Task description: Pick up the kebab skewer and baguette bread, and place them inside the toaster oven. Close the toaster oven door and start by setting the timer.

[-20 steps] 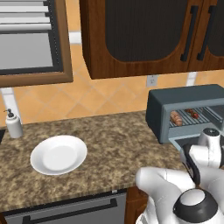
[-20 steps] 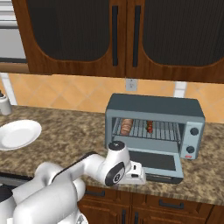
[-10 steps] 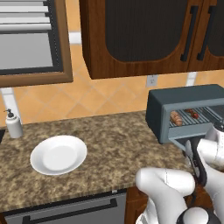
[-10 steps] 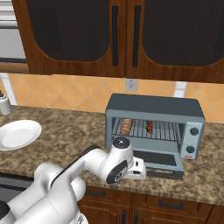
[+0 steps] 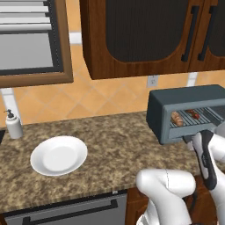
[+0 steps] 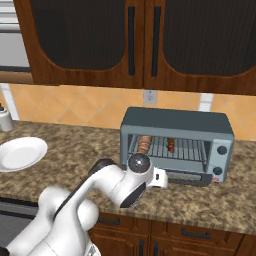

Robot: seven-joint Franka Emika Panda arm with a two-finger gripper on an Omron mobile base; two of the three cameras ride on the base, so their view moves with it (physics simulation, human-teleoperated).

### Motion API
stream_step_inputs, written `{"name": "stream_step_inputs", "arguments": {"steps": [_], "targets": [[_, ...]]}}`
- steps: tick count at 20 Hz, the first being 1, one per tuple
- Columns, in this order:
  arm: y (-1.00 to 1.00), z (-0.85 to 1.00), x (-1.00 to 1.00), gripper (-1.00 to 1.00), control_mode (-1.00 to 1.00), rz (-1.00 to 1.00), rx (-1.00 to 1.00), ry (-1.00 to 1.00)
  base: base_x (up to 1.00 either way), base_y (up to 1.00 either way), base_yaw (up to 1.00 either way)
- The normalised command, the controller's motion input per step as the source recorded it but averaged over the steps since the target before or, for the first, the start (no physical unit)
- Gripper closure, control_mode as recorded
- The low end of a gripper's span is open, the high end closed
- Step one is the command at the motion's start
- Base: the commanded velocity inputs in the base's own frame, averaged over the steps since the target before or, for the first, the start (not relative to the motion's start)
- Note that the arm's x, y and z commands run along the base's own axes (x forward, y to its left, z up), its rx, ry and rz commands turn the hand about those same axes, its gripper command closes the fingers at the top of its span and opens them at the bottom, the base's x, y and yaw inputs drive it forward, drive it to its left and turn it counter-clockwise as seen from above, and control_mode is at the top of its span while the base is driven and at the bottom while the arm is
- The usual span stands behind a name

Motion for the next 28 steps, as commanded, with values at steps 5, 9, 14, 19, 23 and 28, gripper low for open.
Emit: {"name": "stream_step_inputs", "arguments": {"steps": [5,9,14,19,23,28], "targets": [[0.36,0.49,0.92,-1.0,-1.0,-0.01,0.0,-0.17,0.0,0.0,0.0],[0.03,0.19,0.74,-1.0,-1.0,0.0,0.0,-0.01,0.0,0.0,0.0],[0.0,0.07,0.53,-1.0,-1.0,0.0,-0.01,0.0,0.0,0.0,0.0],[0.0,0.0,0.64,-1.0,-1.0,0.0,-0.03,0.02,0.0,0.0,0.0],[0.0,0.0,0.38,-1.0,-1.0,-0.01,-0.03,0.01,0.0,0.0,0.0],[0.0,0.0,-0.19,-1.0,-1.0,0.0,-0.01,0.0,0.0,0.0,0.0]]}}
